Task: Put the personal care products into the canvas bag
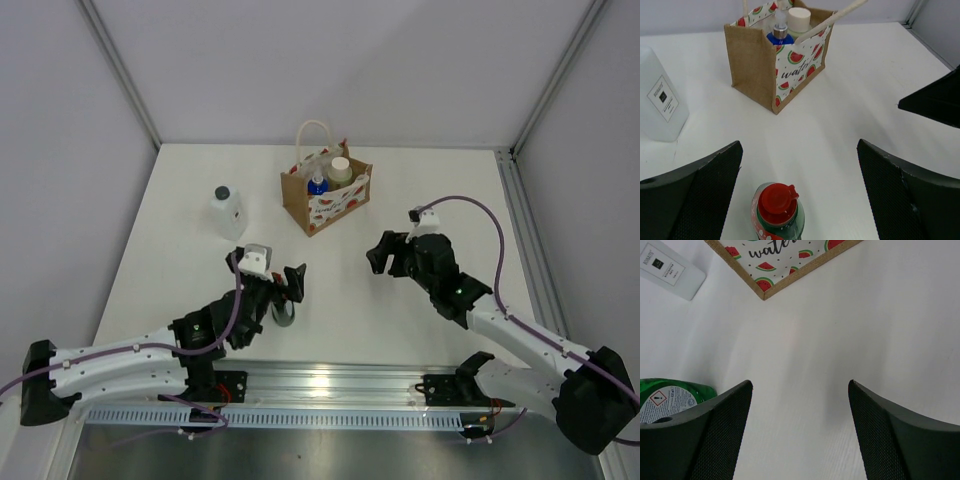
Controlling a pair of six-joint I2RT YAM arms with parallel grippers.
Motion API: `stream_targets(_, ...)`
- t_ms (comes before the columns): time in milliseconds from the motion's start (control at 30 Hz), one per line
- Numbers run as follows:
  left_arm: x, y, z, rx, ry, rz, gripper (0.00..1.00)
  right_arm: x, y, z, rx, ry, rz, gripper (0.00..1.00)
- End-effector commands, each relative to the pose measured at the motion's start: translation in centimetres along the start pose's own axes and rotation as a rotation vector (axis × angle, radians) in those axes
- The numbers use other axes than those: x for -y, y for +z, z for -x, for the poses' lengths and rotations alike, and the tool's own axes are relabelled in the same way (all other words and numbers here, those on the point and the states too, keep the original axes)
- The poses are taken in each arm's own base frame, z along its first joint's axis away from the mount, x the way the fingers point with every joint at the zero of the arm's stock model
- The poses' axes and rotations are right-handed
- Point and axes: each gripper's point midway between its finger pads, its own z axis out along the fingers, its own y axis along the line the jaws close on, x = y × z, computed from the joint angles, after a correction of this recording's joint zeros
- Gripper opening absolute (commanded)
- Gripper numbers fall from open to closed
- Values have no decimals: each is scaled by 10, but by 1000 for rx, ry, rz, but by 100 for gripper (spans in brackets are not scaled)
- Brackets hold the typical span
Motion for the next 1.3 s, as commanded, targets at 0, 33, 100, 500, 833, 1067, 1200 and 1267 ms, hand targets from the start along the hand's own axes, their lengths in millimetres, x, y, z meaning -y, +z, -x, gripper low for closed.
stream_targets(0, -4, 3, 12, -27, -110, 43, 100, -18, -10, 21, 111, 49, 97, 81)
stream_targets(33, -10, 1, -3, -86, -75, 59, 99, -19, -12, 23, 135, 63, 111, 81)
stream_targets(100, -10, 1, -10, -129, -115, 69, 99, -23, -20, 16, 152, 89, 161, 81)
stream_targets(500, -14, -6, -65, -335, -78, 137, 96, -18, -38, 26, 229, 45, 147, 81)
stream_targets(833, -25, -3, -73, -317, -59, 203, 86, -19, -37, 24, 218, 38, 151, 81)
stream_targets(1067, -29, -5, -91, -359, -37, 232, 82, -19, -38, 25, 217, 33, 151, 81)
stream_targets(1200, -32, -5, -92, -355, -20, 250, 66, -19, -38, 25, 215, 31, 152, 81)
stream_targets(1267, -35, -5, -90, -350, -27, 270, 44, -16, -38, 25, 219, 25, 134, 81)
